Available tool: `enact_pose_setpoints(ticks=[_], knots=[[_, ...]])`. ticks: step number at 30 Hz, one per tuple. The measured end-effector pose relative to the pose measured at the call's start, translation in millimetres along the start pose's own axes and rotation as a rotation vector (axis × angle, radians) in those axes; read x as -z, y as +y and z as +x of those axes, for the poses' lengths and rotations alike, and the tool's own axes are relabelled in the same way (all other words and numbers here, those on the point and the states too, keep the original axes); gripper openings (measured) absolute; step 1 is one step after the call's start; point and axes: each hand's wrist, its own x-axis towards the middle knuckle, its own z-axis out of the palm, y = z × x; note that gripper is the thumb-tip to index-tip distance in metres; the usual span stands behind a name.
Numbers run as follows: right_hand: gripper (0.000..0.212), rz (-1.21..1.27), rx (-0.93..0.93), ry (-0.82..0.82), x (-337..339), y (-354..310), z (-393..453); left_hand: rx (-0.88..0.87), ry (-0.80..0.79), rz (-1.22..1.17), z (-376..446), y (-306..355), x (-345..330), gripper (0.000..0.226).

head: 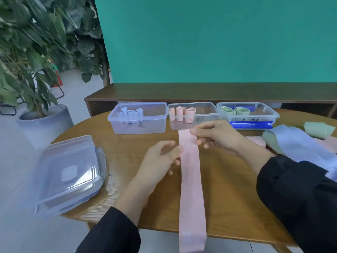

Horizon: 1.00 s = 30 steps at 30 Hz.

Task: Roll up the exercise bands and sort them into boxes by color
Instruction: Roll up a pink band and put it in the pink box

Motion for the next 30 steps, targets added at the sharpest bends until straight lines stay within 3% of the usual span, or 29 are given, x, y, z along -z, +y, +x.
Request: enact_pose_setpoints(ticks=[4,10,17,23,27,30], knots=[[0.021,-0.022,-0.041,0.012,2,6,21,0.053,-0.015,0.143,3,-7,2,0.05],[0.019,-0.104,-0.095,0.066,-6,27,48,0.003,-0.006,0.186,1,-15,4,0.041],[0.034,-0.191,-0.059,0.193,-11,39,51,-0.061,-0.034,0.335,-4,-18,3,0.029],[0.023,-0.56,0.072,0.152,-9,35,-7,-0.179,-0.066,0.436,-20,-22,-2,0.022],[0.021,-0.599,0.195,0.076,-18,43,-68,-0.262,-0.034,0.47,-37,-24,-5,0.017],[0.019,-0.483,0.248,0.064,-27,54,-115,-0.274,-0.042,0.383,-50,-21,-3,0.015]])
